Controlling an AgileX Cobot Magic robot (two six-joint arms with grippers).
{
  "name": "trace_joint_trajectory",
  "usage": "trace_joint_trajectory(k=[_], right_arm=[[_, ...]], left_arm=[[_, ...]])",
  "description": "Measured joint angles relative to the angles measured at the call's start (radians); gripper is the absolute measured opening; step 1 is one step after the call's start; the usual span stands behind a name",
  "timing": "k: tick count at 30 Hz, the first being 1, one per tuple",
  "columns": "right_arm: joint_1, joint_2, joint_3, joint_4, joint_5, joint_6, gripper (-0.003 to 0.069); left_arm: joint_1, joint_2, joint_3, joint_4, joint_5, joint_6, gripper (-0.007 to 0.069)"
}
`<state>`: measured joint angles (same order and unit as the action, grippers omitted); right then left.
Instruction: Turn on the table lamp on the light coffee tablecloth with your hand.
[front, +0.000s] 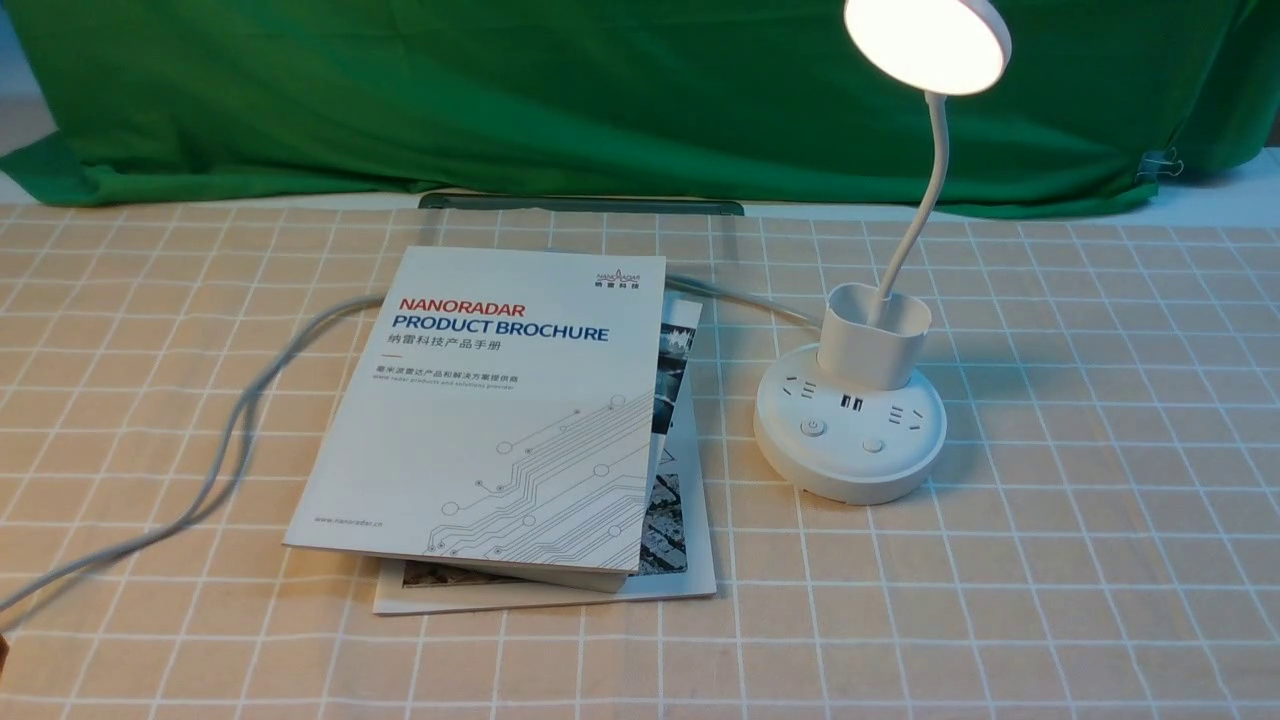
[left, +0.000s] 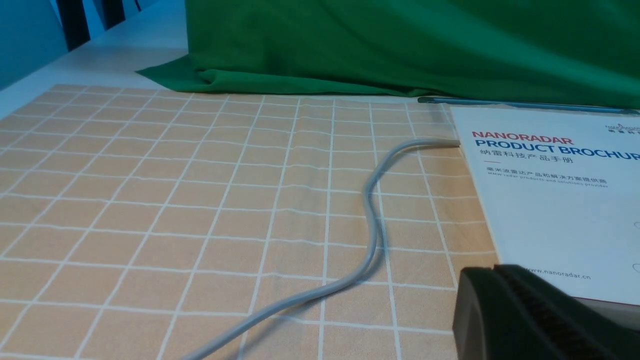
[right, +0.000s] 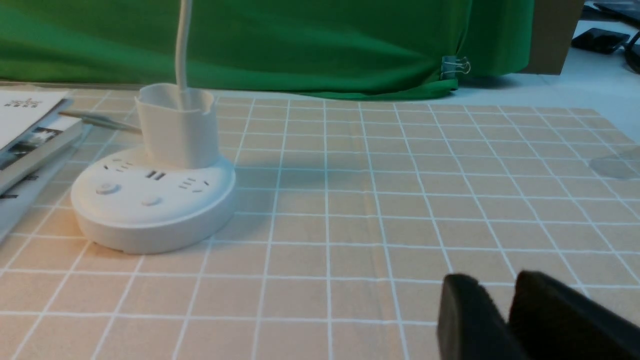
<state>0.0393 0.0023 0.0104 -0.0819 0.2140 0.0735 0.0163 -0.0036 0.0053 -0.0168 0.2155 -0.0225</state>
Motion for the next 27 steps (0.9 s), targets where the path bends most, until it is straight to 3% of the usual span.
trace_joint_trajectory(k=[27], right_arm=[[0.000, 0.000, 0.000, 0.000, 0.000, 0.000, 0.0237]], left_arm=[[0.000, 0.000, 0.000, 0.000, 0.000, 0.000, 0.0021]])
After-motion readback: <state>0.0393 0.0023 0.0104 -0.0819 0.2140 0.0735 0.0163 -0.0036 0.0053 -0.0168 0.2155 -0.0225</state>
